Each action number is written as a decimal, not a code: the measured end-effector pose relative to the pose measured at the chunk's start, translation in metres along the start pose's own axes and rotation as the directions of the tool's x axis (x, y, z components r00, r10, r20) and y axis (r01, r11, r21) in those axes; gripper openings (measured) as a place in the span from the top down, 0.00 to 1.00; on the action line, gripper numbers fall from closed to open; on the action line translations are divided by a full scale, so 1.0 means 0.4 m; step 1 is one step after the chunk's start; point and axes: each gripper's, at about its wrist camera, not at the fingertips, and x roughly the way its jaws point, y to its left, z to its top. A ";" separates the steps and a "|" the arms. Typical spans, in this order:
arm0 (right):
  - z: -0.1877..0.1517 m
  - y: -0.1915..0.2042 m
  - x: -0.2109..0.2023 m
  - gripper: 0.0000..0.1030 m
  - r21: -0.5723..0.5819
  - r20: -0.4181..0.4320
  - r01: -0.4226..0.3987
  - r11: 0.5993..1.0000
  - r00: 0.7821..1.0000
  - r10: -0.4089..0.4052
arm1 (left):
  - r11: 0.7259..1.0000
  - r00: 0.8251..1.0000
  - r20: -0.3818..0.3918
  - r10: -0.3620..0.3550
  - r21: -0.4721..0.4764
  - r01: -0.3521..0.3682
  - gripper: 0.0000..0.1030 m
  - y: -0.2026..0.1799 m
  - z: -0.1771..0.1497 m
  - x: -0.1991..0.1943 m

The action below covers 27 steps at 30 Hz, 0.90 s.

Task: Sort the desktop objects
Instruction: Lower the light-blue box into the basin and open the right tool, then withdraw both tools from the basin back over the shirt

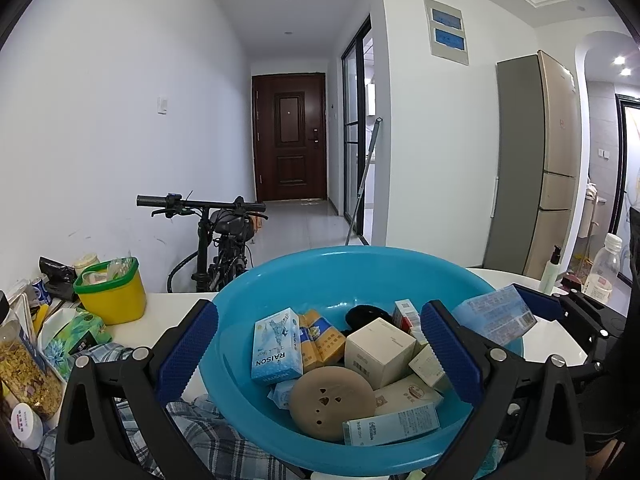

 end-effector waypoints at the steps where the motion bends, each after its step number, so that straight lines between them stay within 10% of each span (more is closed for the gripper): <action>1: -0.001 0.001 0.000 0.24 0.000 0.000 -0.006 1.000 1.000 0.006 | 1.000 1.000 -0.001 0.002 0.003 -0.002 0.00 -0.001 -0.001 -0.001; 6: -0.003 0.010 0.000 0.22 -0.008 -0.009 -0.020 1.000 1.000 0.020 | 1.000 1.000 -0.005 0.029 0.013 -0.029 0.00 0.002 0.002 -0.013; 8: -0.006 0.011 0.000 0.00 0.000 -0.013 -0.021 1.000 1.000 0.021 | 1.000 1.000 -0.007 0.010 -0.008 -0.010 0.00 0.013 -0.001 -0.026; 27: -0.021 0.031 -0.004 0.00 -0.023 -0.009 0.008 1.000 1.000 -0.008 | 1.000 1.000 -0.003 0.018 0.019 -0.017 0.00 0.041 -0.059 -0.162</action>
